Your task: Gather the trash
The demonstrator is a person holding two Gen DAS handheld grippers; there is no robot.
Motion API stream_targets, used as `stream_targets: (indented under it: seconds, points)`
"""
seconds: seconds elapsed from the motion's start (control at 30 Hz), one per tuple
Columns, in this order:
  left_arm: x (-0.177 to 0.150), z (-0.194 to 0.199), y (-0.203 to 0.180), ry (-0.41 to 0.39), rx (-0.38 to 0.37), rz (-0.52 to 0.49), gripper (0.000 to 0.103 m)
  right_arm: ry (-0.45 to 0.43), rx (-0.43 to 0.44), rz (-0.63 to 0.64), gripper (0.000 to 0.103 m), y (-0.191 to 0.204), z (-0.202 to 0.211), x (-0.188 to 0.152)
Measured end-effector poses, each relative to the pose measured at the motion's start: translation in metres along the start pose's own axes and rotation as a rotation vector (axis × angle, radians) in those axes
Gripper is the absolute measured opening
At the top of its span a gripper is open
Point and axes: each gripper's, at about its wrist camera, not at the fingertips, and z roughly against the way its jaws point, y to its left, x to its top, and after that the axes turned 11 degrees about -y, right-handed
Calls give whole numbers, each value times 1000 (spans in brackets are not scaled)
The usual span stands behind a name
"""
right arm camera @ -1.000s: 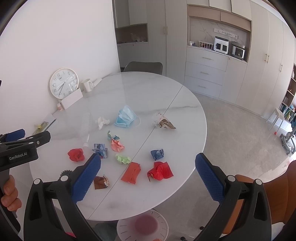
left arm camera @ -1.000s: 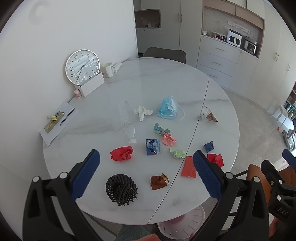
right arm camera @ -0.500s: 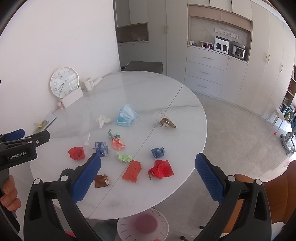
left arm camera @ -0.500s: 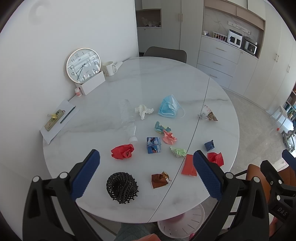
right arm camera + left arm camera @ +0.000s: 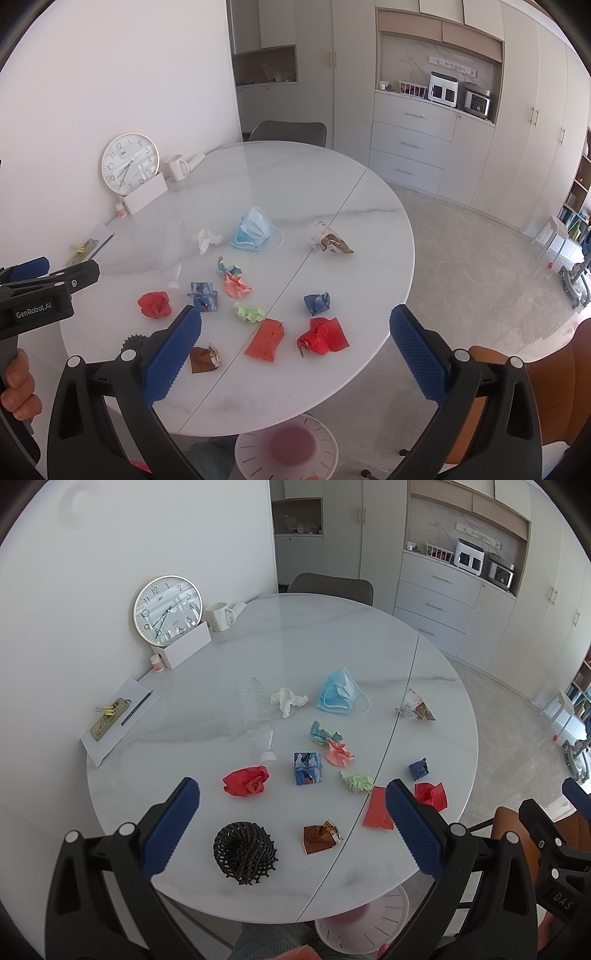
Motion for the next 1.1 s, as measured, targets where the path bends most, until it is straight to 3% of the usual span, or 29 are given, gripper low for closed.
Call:
stream_targets:
  seconds: [0.87,1.1]
  points:
    - [-5,0,-1,-7,-14,0,97,0,4,9,101,1,2,2]
    - [-11,-4,10,-42,-97,30,97,-27,14,103,101,14,-2,-6]
